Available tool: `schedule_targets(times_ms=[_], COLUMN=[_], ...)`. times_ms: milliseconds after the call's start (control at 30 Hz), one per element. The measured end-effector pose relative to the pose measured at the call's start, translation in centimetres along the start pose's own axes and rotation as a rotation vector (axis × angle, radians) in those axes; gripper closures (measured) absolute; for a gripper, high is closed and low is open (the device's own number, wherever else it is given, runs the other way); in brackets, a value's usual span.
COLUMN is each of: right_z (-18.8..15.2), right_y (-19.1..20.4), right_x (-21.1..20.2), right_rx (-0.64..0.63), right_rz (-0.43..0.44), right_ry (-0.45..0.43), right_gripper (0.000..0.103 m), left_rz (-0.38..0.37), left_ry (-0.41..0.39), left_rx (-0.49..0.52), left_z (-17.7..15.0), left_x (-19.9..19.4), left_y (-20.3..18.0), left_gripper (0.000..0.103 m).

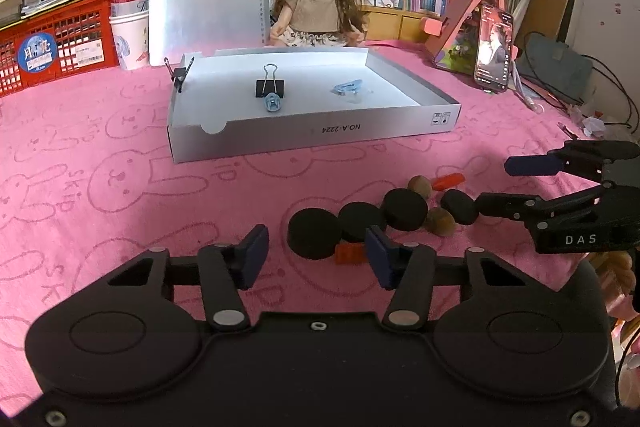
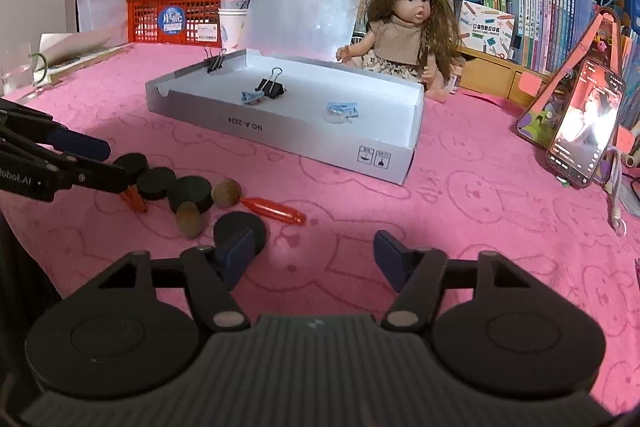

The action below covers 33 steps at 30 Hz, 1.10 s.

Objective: Organize rigid objects
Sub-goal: 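Close left tool on a black puck while right tool grips another black puck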

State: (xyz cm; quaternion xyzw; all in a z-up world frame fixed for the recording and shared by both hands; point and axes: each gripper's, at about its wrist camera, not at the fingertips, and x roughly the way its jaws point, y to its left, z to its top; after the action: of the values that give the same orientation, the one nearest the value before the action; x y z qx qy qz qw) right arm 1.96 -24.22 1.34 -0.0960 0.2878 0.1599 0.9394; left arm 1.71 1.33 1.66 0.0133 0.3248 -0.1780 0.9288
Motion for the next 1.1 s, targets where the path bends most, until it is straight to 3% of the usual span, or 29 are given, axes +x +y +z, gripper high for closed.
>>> schedule_targets(times_ms=[467,833,1100], right_z=[0.2,0.5,0.4], right_y=[0.3,0.7,1.4], right_x=[0.3,0.4,0.1], right_rx=[0.016,0.018,0.013], right_rz=[0.024,0.043,0.093], right_ry=[-0.010,-0.015,-0.015], right_gripper=[0.042,0.051,0.051], left_rz=[0.007,0.008,0.010], left_ry=[-0.014,-0.015,-0.016], left_rx=[-0.003,-0.001,0.029], left_z=[0.1,0.2,0.1], left_x=[0.1,0.2,-0.1], left_y=[-0.3,-0.5,-0.8], left_gripper=[0.067,0.067,0.067])
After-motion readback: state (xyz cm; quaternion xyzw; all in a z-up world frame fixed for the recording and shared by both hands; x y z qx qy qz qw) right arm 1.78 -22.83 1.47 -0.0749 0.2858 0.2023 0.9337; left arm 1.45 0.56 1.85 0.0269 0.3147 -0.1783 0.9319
